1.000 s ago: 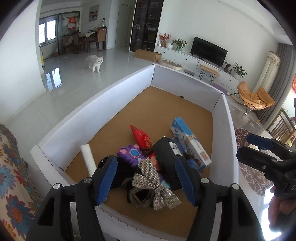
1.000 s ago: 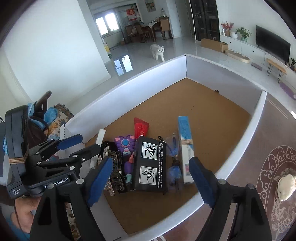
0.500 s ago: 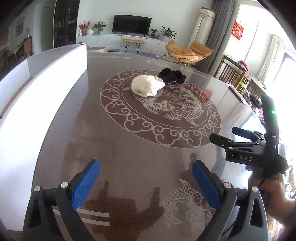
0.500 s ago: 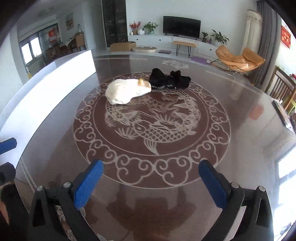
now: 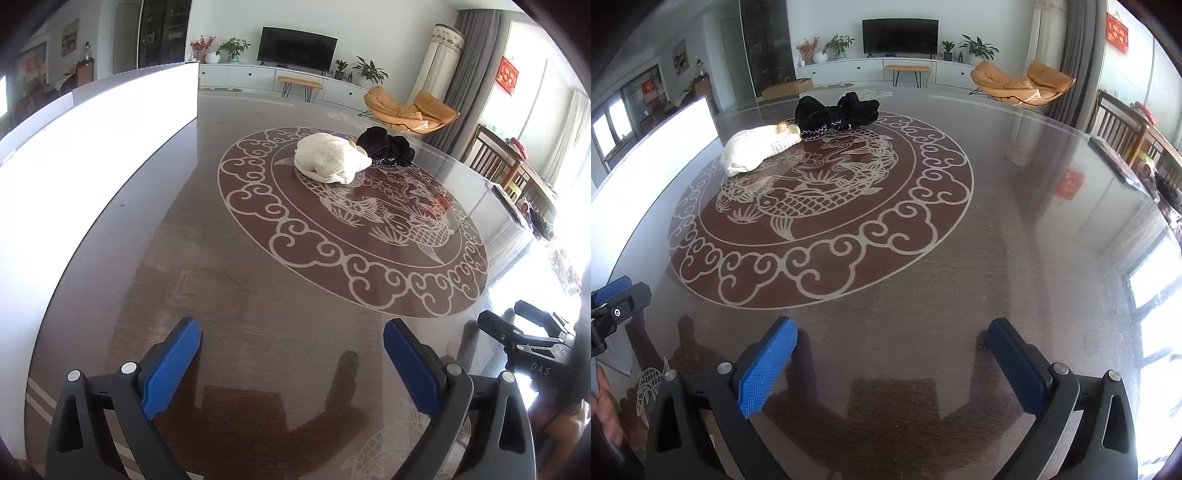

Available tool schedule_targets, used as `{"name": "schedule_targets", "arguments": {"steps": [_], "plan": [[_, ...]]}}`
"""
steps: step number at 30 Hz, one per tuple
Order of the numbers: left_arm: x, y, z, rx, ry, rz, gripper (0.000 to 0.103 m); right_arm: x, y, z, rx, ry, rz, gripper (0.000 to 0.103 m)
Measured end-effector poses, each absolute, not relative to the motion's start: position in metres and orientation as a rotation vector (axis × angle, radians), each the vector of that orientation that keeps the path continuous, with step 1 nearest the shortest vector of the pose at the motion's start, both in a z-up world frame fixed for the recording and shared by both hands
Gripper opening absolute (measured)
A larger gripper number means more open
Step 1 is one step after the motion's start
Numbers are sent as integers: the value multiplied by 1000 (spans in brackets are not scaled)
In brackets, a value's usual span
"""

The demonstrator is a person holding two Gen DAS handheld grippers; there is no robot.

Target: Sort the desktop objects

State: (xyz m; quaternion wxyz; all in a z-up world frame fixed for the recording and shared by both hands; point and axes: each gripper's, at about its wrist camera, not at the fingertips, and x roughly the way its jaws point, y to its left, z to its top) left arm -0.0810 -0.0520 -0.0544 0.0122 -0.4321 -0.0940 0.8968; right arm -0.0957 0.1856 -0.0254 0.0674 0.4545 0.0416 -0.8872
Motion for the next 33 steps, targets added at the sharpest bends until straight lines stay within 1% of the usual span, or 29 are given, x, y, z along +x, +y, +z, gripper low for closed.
{"name": "schedule_targets", "arguments": {"steps": [11,17,33], "plan": [[-87,-31,-60,-1439,-60,2822,103,-96,186,-27,1369,121,-2673,103],[-86,-29,-61,-1451,-29,2826,103,-96,186,-27,1369,121,-2673,103],[-85,-30,-61,-1449,-30,2829,103,-96,187,-27,1369,121,-2672,103]]}}
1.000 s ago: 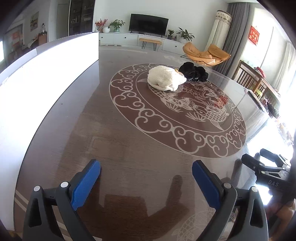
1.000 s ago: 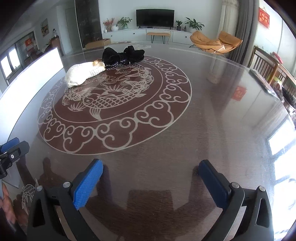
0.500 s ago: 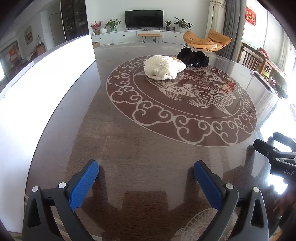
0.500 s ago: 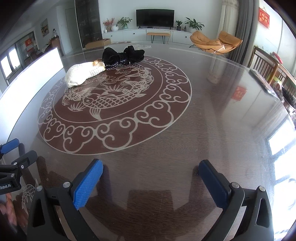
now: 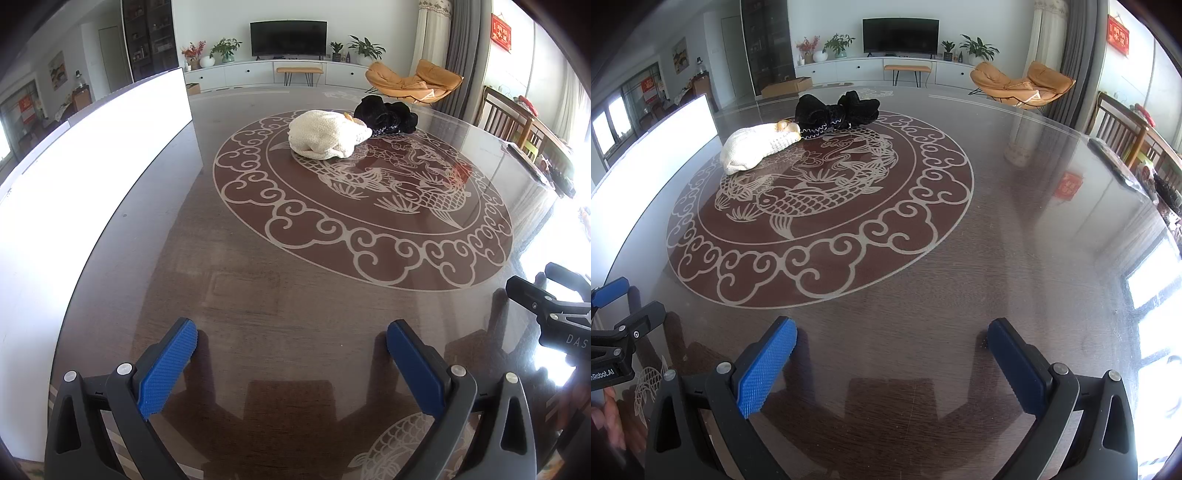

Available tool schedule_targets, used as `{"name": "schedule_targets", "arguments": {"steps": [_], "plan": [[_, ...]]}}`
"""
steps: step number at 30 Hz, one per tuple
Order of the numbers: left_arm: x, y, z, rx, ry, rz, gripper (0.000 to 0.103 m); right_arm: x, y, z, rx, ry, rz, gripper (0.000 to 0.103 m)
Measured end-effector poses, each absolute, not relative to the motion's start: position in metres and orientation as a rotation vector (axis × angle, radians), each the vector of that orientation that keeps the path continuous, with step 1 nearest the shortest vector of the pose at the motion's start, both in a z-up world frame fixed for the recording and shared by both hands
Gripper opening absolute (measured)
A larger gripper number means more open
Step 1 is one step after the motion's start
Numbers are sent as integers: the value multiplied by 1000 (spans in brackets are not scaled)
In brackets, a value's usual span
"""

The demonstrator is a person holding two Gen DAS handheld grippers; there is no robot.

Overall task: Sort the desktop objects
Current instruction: 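Move the left tool onto the cream knit hat and close it, then lift the knit hat with the left tool while the right tool approaches the black fuzzy cloth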

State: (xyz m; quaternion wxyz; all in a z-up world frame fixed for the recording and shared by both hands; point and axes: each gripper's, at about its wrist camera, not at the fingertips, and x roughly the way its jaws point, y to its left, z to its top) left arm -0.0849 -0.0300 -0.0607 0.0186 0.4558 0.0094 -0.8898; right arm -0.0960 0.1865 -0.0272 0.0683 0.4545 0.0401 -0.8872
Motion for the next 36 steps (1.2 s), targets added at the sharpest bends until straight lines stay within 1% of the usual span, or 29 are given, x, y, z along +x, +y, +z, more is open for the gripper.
{"name": "schedule_targets", "arguments": {"steps": [9,14,16,17,20,22,25,28,29,30,31,32,34,36], "plan": [[-91,-30,-60,1451,7,-2783,103,-96,186,-27,1369,121,-2672,103],[-152,-29,-58,1628,-176,-2890,103,-96,186,-27,1369,121,-2672,103],[-181,-33,-57,1630,-235,-2897,103,-96,186,-27,1369,121,-2672,103],[-197,-35,-56,1634,-236,-2893,103,-96,186,-27,1369,121,-2672,103],[-238,-37,-54,1701,-117,-2932,103,-96,186,-27,1369,121,-2672,103],[-260,-37,-48,1671,-38,-2958,103,-96,186,-27,1369,121,-2672,103],[-287,-31,-39,1575,18,-2964,103,-96,186,-27,1369,121,-2672,103],[-307,-23,-49,1620,28,-2934,103,-96,186,-27,1369,121,-2672,103],[-307,-20,-52,1598,-16,-2932,99,-96,186,-27,1369,121,-2672,103],[-301,-19,-52,1534,-68,-2949,74,-96,186,-27,1369,121,-2672,103],[-295,-19,-50,1479,-107,-2941,62,-96,186,-27,1369,121,-2672,103],[-289,-22,-50,1455,-107,-2929,53,-96,186,-27,1371,124,-2675,103],[-271,-37,-49,1421,-12,-2927,52,-96,186,-28,1372,124,-2677,103],[-245,-54,-51,1376,-6,-2863,52,-96,186,-28,1372,125,-2677,103]]}}
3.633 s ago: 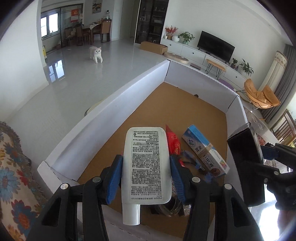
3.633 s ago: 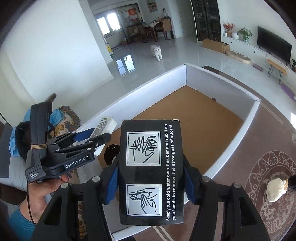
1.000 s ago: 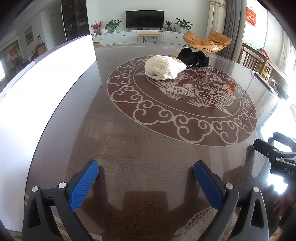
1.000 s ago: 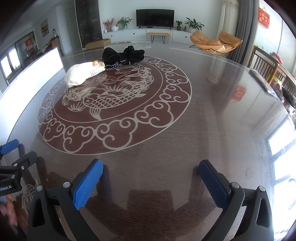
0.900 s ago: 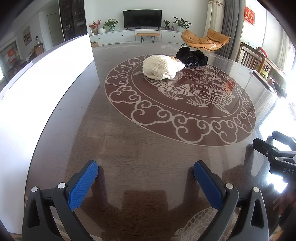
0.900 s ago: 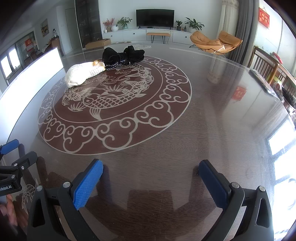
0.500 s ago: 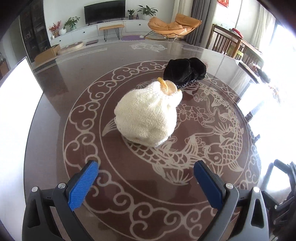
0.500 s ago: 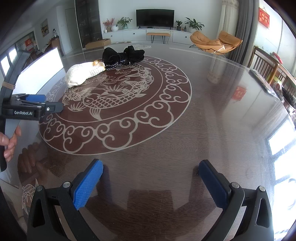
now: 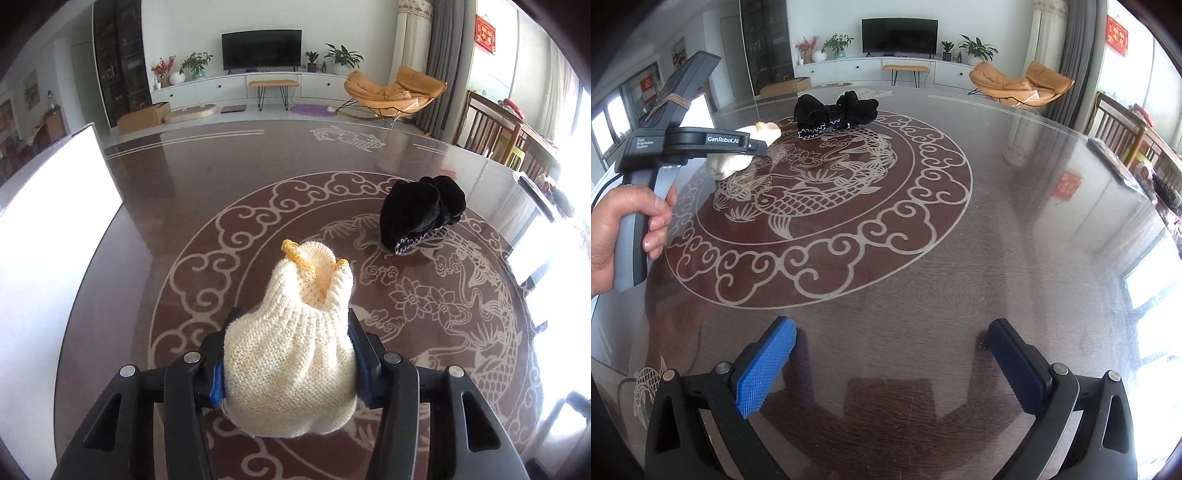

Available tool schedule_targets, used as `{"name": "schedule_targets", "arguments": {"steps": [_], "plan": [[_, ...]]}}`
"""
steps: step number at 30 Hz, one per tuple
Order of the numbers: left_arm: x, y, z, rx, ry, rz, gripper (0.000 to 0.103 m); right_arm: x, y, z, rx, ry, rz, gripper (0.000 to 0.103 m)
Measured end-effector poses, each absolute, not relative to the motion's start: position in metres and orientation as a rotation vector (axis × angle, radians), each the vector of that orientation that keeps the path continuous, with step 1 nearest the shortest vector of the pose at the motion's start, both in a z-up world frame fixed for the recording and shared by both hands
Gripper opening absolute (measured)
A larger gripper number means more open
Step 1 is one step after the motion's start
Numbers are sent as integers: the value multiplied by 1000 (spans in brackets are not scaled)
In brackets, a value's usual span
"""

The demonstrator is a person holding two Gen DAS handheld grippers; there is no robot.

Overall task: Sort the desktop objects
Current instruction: 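Lift the knit hat with the left tool while the right tool approaches the black fuzzy cloth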

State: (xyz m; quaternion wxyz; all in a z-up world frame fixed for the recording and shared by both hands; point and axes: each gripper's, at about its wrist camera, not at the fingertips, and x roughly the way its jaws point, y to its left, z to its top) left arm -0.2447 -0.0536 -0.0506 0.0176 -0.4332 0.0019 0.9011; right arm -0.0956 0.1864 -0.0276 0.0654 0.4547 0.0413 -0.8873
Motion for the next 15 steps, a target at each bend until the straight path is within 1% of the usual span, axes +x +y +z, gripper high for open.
{"name": "schedule_targets", "arguments": {"steps": [5,7,10,11,12,14,15], "plan": [[-173,-99,-52,-1407,-38,2862,52,-96,187,-28,1372,125,-2677,103],[-149,-114,-53,-1399,-88,2881,54,-96,186,-27,1372,125,-2677,103],[-133,-120,-54,-1382,-132,2880,68,-96,187,-28,1372,125,-2677,103],[-131,-120,-54,-1380,-142,2873,75,-96,187,-28,1372,125,-2677,103],[-131,-119,-55,-1388,-140,2862,87,-96,187,-27,1372,125,-2676,103],[-130,-113,-59,-1417,-94,2847,96,-96,187,-27,1372,125,-2677,103],[-131,-108,-60,-1437,-52,2845,98,-96,187,-27,1372,125,-2676,103]]}}
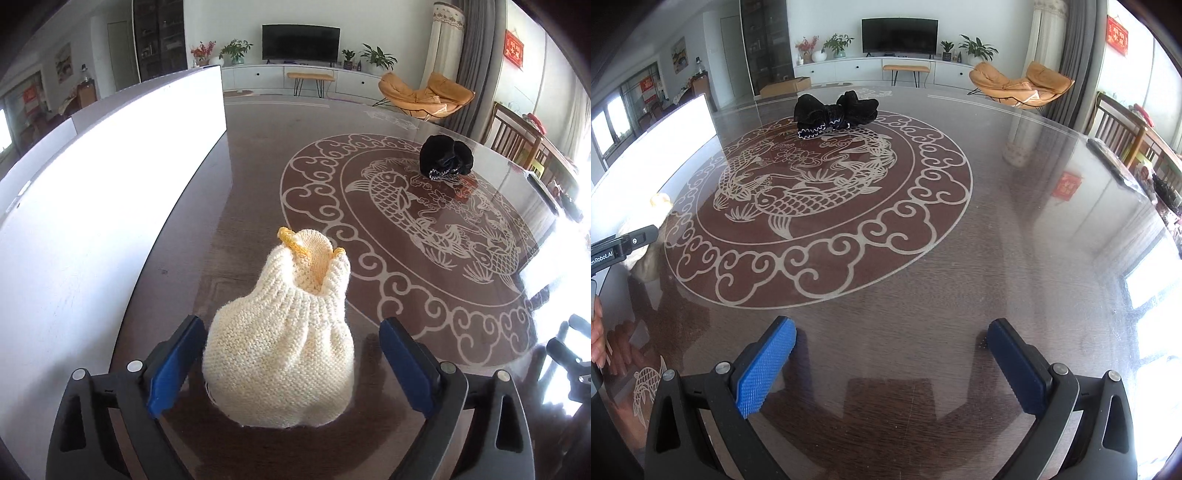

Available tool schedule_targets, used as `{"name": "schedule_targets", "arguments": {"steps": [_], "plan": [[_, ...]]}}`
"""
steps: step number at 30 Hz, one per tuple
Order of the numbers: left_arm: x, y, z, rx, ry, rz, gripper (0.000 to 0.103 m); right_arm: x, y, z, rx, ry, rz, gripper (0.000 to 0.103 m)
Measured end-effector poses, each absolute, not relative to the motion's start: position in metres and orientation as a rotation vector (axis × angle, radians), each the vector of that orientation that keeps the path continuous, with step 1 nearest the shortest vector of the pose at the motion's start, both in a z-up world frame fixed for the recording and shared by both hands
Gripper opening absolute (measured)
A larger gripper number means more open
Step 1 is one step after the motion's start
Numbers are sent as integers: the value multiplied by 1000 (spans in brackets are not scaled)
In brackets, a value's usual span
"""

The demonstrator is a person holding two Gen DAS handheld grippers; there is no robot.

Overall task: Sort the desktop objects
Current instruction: 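Lift the knit hat with the left tool while the right tool approaches the black fuzzy cloth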

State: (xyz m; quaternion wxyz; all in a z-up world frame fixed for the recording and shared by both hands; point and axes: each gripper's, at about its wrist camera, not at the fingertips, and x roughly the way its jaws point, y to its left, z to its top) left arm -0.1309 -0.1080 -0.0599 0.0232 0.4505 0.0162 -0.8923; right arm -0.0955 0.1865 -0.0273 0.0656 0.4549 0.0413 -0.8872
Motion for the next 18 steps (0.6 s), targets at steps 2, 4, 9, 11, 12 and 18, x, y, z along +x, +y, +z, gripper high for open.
{"name": "schedule_targets", "arguments": {"steps": [2,4,9,11,12,18], "plan": [[-131,-103,-63,1411,20,-2753,103,-96,187,-28,1372,125,-2677,103],[-131,-105,-63,1415,32,-2759,103,-96,187,-28,1372,125,-2677,103],[-134,-105,-62,1416,27,-2760,103,-96,187,-28,1372,125,-2676,103],[-134,-105,-62,1415,28,-2760,103,-96,187,-28,1372,124,-2676,103],[-134,-105,-62,1416,27,-2760,103,-96,187,-27,1372,124,-2676,103],[-135,-105,-62,1415,28,-2760,103,-127,200,-14,1246,-289,-2530,103]]}}
